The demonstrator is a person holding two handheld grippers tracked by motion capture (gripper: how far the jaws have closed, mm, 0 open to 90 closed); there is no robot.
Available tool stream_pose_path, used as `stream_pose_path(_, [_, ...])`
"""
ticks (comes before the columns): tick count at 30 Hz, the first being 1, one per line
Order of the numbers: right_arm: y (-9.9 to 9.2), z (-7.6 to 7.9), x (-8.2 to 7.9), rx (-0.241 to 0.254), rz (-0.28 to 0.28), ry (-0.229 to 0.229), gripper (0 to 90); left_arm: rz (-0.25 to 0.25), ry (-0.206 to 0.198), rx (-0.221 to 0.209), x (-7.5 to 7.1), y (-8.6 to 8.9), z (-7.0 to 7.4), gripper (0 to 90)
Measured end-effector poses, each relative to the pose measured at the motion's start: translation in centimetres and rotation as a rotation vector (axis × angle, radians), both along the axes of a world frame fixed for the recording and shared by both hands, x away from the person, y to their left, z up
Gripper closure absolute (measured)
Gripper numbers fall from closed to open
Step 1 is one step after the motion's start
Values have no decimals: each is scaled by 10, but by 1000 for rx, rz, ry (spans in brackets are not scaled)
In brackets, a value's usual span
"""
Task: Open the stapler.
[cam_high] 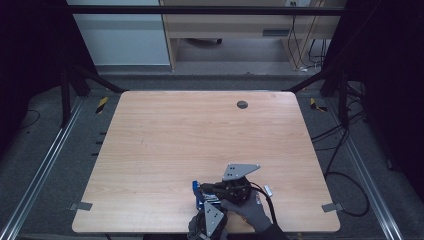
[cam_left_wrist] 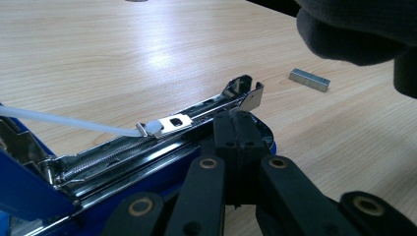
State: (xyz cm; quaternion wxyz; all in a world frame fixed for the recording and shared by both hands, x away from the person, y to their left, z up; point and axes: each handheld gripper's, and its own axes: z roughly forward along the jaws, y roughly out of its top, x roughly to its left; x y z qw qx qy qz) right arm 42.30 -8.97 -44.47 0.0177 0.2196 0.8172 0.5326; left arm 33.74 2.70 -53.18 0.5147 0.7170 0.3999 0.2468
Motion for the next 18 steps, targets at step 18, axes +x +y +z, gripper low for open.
stream_pose_path(18, [9,0,3,-17,33,10,900,9,-13,3,-1,-1,-1,900])
